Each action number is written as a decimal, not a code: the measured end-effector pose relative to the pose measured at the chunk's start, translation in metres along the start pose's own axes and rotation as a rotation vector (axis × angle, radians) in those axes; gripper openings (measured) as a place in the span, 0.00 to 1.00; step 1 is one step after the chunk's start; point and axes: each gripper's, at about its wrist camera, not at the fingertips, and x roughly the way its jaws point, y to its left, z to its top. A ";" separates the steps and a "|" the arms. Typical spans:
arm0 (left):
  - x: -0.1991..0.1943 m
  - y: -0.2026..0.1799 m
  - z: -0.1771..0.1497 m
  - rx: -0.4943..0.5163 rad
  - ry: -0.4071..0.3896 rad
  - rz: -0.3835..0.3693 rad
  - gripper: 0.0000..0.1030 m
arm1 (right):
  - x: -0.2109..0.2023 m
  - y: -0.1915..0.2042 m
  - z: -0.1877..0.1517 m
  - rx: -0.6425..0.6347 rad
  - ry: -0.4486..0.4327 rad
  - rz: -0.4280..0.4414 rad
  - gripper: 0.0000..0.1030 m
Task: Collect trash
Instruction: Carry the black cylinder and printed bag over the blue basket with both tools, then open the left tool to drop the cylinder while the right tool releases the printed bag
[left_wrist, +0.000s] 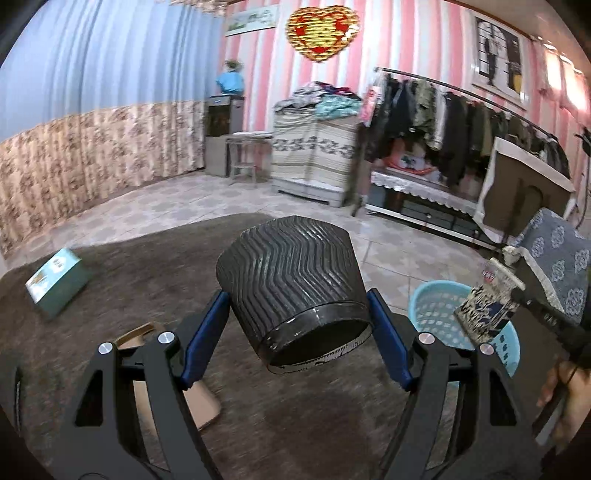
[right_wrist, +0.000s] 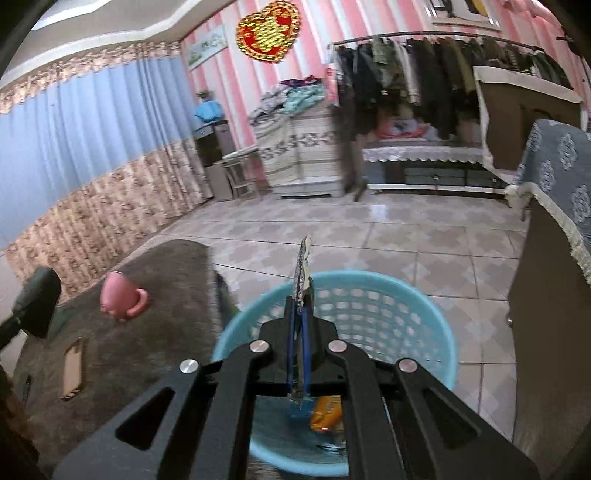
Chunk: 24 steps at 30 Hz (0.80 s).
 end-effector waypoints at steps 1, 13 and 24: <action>0.003 -0.007 0.001 0.012 -0.004 -0.007 0.71 | 0.001 -0.003 0.001 -0.001 0.001 -0.008 0.04; 0.071 -0.121 -0.007 0.131 0.011 -0.189 0.71 | 0.001 -0.053 0.001 0.017 -0.003 -0.078 0.04; 0.118 -0.186 -0.030 0.197 0.069 -0.245 0.72 | -0.001 -0.089 -0.004 0.081 0.006 -0.079 0.04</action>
